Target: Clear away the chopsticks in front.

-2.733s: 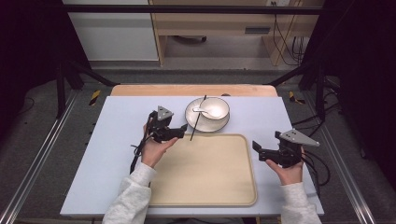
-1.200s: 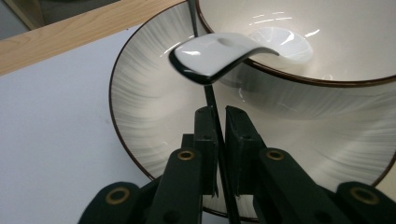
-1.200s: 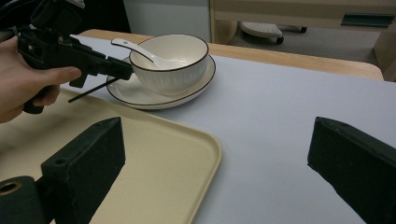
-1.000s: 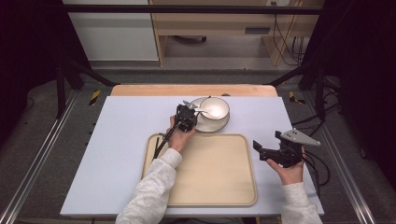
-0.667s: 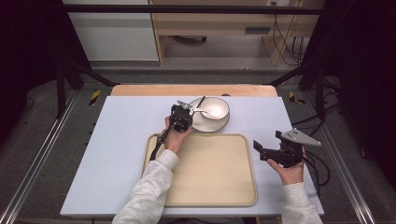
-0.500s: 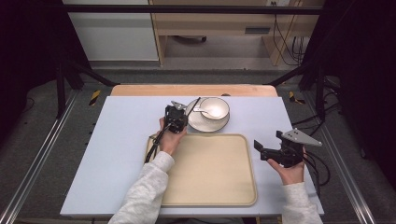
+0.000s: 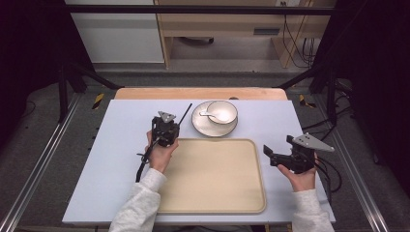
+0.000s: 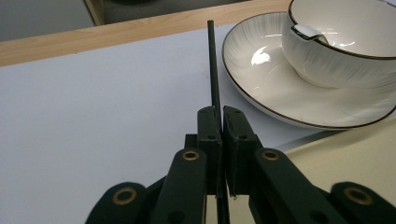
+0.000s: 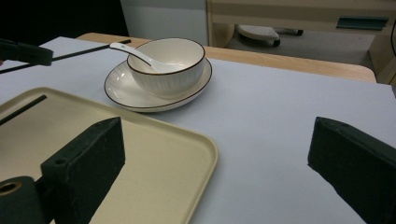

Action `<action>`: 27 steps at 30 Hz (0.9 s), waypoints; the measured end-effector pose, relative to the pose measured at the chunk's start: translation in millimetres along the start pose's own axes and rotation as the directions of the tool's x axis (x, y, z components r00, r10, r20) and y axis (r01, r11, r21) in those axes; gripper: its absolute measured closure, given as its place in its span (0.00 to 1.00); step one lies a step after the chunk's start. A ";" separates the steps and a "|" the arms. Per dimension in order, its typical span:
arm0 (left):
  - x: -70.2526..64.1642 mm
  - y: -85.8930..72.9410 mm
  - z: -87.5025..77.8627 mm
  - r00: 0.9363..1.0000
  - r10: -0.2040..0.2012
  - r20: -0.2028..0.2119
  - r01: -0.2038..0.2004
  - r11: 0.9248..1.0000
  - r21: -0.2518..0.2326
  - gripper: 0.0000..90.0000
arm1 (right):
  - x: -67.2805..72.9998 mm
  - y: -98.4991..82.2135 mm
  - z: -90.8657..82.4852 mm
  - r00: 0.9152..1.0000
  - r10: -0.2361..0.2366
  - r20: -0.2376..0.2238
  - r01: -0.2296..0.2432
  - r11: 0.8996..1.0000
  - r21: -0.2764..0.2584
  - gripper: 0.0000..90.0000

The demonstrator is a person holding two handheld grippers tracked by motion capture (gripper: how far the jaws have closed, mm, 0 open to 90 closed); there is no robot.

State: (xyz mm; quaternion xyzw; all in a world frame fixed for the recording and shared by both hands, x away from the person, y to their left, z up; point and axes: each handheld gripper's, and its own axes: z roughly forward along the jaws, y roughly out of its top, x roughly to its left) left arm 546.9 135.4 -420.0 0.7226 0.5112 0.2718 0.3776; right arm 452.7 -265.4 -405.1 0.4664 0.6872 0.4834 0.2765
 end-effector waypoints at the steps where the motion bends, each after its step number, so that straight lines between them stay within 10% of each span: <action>1: 0.3 -1.3 -6.4 1.000 -0.005 -0.001 0.005 1.000 -0.011 0.96 | -0.2 0.0 -0.3 1.000 -0.002 0.000 0.002 1.000 0.000 0.05; 27: -21.2 -69.9 -85.6 0.993 -0.092 -0.079 0.084 0.991 -0.102 0.96 | 4.2 1.5 -1.8 1.000 -0.001 -0.008 0.001 1.000 -0.008 0.05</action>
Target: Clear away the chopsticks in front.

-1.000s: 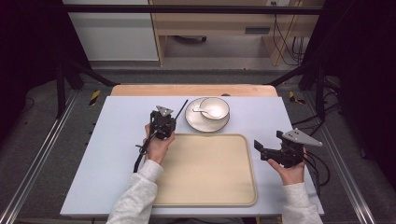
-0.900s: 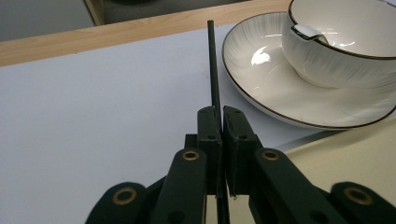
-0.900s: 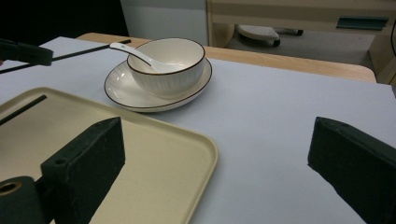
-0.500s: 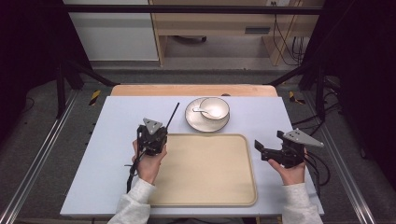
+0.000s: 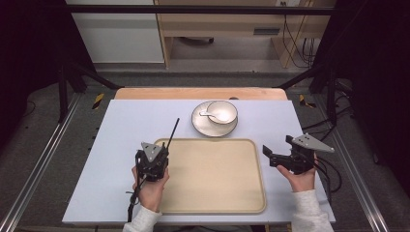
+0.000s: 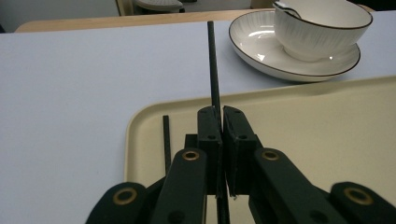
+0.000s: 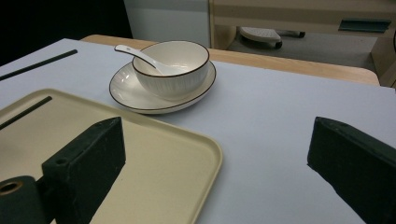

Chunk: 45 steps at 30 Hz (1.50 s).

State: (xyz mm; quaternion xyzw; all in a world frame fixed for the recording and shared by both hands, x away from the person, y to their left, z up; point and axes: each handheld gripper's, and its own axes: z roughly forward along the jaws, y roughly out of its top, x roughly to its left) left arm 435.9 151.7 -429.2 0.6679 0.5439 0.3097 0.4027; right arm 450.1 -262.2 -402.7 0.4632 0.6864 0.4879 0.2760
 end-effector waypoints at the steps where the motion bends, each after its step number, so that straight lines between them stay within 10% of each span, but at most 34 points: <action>1: -0.1 -3.8 -1.5 1.000 -0.014 0.004 0.014 1.000 0.002 0.96 | 0.1 -0.1 0.0 1.000 -0.002 -0.001 0.002 1.000 0.001 0.05; 22: -5.3 -58.9 -14.1 0.999 -0.030 -0.022 0.032 0.996 0.085 0.96 | 2.6 -1.0 3.2 1.000 -0.003 -0.004 0.003 1.000 0.011 0.05; 45: -4.5 -59.1 -2.9 1.000 -0.012 0.021 0.008 0.982 0.188 0.88 | 3.4 -1.7 5.0 1.000 -0.006 -0.005 0.006 1.000 0.020 0.05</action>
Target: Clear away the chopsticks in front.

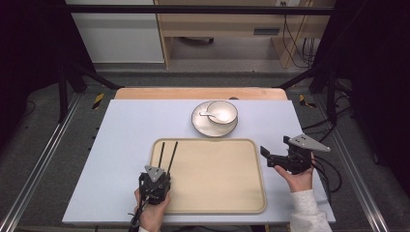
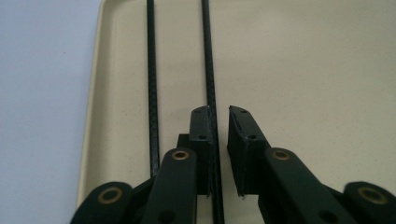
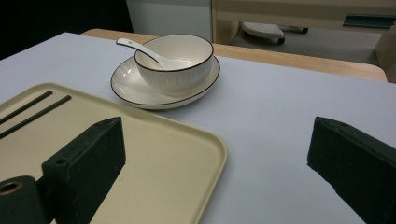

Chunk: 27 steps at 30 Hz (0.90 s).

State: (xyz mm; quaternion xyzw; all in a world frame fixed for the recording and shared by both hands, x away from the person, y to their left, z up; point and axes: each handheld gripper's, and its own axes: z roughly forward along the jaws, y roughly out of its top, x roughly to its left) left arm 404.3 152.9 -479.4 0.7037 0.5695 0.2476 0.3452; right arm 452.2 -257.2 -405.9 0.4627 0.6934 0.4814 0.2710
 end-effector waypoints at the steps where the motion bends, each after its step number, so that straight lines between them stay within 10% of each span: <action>1: 1.0 1.8 -1.1 1.000 0.003 0.011 -0.003 1.000 -0.004 0.87 | -0.1 0.0 -0.1 1.000 -0.001 0.000 0.001 1.000 0.000 0.05; 10: 13.7 41.9 -18.3 0.992 0.056 0.113 -0.042 0.991 -0.130 0.68 | -1.0 0.8 -2.4 1.000 0.007 0.001 -0.007 1.000 -0.009 0.05; 17: 33.8 77.5 -29.1 0.972 0.145 0.183 -0.111 0.976 -0.186 0.51 | -1.8 1.1 -3.7 1.000 0.010 0.001 -0.010 1.000 -0.014 0.04; 21: 47.2 83.7 -32.0 0.960 0.174 0.220 -0.131 0.972 -0.197 0.45 | -3.0 1.6 -4.8 1.000 0.009 0.005 -0.009 1.000 -0.017 0.04; 27: 67.9 74.9 -30.4 0.959 0.208 0.193 -0.168 0.964 -0.204 0.35 | -4.8 1.4 -5.6 1.000 0.015 0.010 -0.014 1.000 -0.016 0.04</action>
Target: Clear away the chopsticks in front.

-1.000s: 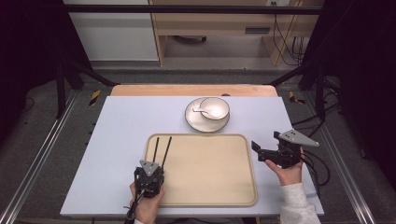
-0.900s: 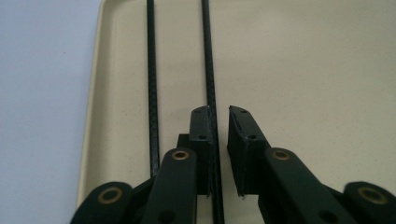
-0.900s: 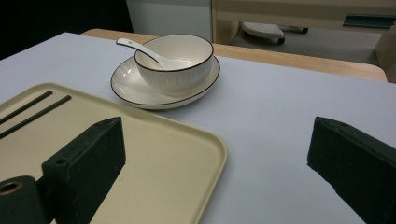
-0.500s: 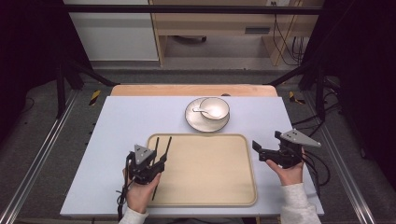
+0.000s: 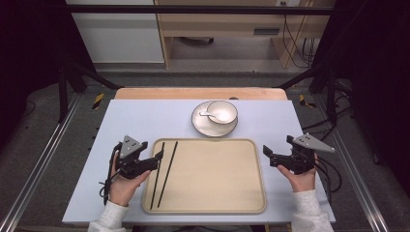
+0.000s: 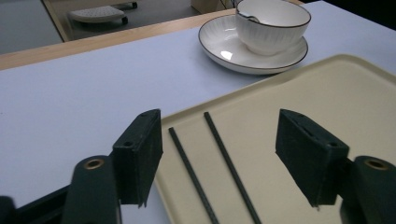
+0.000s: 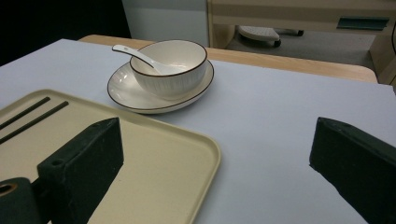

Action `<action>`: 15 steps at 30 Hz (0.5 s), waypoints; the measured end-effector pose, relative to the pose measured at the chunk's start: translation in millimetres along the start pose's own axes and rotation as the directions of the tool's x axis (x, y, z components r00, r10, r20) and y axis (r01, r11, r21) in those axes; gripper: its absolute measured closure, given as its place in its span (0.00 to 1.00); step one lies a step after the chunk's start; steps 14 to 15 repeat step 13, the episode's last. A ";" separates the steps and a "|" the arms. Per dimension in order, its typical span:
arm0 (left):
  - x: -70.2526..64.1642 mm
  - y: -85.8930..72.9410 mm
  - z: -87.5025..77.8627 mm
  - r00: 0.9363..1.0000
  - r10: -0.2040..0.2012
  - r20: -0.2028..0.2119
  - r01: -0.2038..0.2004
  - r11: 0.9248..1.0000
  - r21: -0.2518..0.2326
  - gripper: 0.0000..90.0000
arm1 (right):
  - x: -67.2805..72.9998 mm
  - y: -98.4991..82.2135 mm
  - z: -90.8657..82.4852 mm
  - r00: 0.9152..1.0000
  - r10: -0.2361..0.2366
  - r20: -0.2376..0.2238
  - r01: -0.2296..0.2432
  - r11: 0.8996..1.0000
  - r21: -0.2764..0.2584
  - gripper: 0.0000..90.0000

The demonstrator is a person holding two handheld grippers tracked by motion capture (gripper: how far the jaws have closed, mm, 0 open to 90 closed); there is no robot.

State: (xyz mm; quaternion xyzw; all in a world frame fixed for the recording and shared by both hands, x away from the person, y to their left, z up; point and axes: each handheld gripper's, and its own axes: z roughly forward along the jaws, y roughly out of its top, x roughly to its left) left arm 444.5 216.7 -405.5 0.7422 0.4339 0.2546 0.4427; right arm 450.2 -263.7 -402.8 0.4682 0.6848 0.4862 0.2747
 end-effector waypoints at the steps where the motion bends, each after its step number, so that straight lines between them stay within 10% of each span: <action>1: 3.5 -2.8 -0.3 1.000 0.006 -0.006 -0.006 1.000 0.010 0.33 | 0.0 -0.2 0.2 1.000 0.001 0.001 -0.001 1.000 0.002 0.04; 15: 44.0 -30.9 -7.2 0.996 -0.064 -0.068 0.066 0.997 0.026 0.13 | -4.7 -4.3 2.1 1.000 0.008 0.012 -0.008 1.000 0.014 0.03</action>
